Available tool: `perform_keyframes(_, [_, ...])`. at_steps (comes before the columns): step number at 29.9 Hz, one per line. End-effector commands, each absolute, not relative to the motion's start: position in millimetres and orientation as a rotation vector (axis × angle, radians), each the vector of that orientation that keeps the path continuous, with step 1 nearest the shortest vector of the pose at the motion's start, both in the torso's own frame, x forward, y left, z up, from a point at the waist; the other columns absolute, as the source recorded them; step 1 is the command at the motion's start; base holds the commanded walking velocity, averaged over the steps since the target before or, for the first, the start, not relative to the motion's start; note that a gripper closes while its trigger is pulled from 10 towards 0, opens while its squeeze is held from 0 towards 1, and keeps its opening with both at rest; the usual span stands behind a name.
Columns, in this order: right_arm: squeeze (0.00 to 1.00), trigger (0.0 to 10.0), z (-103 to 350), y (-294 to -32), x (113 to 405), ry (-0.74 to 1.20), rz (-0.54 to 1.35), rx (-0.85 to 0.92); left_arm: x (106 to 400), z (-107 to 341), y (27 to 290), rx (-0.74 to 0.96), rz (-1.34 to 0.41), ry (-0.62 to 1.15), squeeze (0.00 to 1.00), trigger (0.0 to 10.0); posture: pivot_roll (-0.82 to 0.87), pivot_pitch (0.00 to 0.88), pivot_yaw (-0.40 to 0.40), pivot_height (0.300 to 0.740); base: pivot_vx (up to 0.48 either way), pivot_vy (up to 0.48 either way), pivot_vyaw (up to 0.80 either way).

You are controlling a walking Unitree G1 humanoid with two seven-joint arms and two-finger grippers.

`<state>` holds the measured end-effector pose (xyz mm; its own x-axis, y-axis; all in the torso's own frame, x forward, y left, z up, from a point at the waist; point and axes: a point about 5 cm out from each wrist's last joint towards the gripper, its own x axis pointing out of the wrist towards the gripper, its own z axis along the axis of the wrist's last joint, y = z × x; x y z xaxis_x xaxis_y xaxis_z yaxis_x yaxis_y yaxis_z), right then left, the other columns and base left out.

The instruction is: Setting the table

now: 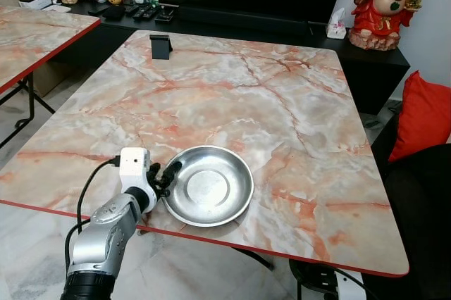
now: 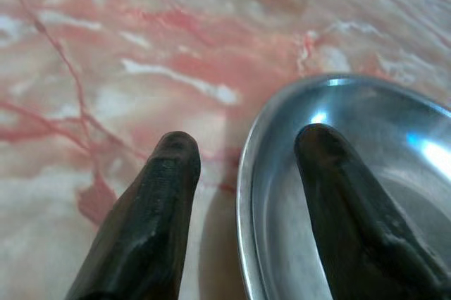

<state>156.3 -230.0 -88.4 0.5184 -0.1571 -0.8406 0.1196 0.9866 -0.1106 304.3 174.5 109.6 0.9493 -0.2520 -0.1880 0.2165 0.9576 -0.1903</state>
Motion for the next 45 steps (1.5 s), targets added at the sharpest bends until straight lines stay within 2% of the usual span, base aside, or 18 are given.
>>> perform_keyframes(1, [0.00, 10.0, -87.1, -233.9, 157.3, 1.014, -0.168, -0.052, 310.5, 129.7, 174.0, -0.129, -0.231, 0.103, 0.00, 10.0, 0.12, 0.000, -0.071, 0.740, 0.000, 0.000, 0.00])
perform_keyframes(5, [0.00, 10.0, -87.1, -234.2, 157.1, 1.014, -0.173, -0.053, 314.0, 157.8, 172.9, -0.071, -0.217, -0.074, 0.00, 10.0, 0.12, 0.000, -0.071, 0.740, 0.000, 0.000, 0.00])
perform_keyframes(9, [0.00, 10.0, -87.1, -234.6, 156.9, 1.011, -0.182, -0.053, 314.8, 165.6, 168.2, 0.056, -0.207, -0.145, 0.00, 10.0, 0.11, 0.000, -0.069, 0.740, 0.000, 0.000, 0.00])
perform_keyframes(14, [0.00, 10.0, -87.1, -234.5, 156.8, 1.006, -0.190, -0.050, 312.5, 155.7, 157.7, 0.129, -0.214, -0.156, 0.00, 10.0, 0.11, 0.000, -0.066, 0.740, 0.000, 0.000, 0.00])
perform_keyframes(21, [0.00, 10.0, -88.1, -233.3, 154.9, 1.008, -0.202, -0.041, 304.7, 137.5, 156.1, 0.147, -0.077, -0.160, 0.00, 10.0, 0.10, 0.000, -0.057, 0.740, 0.000, 0.000, 0.00])
perform_keyframes(41, [0.00, 10.0, -90.4, -228.7, 152.1, 1.019, -0.206, -0.027, 310.2, 133.9, 147.5, 0.189, -0.096, -0.209, 0.00, 10.0, 0.08, 0.000, -0.027, 0.740, 0.000, 0.000, 0.00])
perform_keyframes(45, [0.00, 10.0, -91.2, -228.7, 150.1, 1.023, -0.216, -0.020, 311.2, 132.5, 144.7, 0.185, -0.106, -0.208, 0.00, 10.0, 0.07, 0.000, -0.022, 0.740, 0.000, 0.383, 0.00])
